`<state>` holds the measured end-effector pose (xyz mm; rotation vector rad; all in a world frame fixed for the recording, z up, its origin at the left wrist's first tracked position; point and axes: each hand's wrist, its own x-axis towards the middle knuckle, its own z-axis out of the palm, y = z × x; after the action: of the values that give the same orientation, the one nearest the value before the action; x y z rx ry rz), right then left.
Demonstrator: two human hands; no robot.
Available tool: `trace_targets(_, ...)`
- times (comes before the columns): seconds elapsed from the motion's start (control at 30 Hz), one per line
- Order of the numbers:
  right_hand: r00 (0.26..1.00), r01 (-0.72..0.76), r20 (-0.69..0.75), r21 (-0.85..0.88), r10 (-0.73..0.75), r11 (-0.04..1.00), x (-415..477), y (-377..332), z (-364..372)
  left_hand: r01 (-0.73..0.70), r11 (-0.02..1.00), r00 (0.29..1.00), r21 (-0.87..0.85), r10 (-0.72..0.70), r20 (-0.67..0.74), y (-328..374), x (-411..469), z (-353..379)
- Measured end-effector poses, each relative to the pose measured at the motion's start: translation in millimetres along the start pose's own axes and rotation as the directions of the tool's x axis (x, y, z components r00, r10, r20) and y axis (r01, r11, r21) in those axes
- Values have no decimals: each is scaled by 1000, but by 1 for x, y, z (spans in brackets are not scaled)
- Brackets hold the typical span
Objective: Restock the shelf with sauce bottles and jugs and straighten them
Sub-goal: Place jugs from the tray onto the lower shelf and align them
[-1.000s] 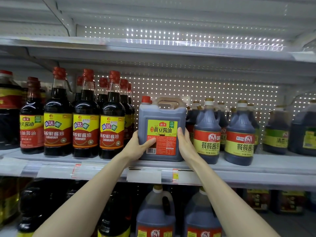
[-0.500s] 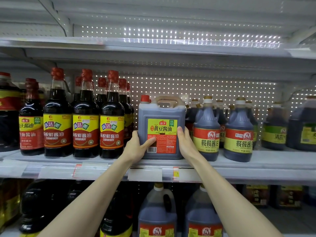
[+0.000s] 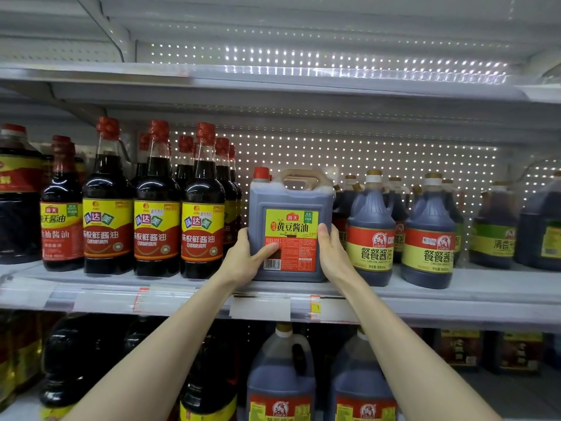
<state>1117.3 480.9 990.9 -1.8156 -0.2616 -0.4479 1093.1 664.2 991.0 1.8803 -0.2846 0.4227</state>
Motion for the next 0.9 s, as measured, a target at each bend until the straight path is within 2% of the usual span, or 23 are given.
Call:
trace_targets(0.6,1000,-12,-3,-18,11,1000,-6,-9,-2,60,998,998,16,-60,-3,9,-1,-2)
trace_targets(0.73,999,21,-26,20,-20,1000,-18,-21,-7,9,999,999,42,-7,-40,16,-7,-12)
trace_targets(0.9,995,80,-70,36,-77,996,-48,-38,-13,-107,993,993,-44,104,-65,27,-33,-26)
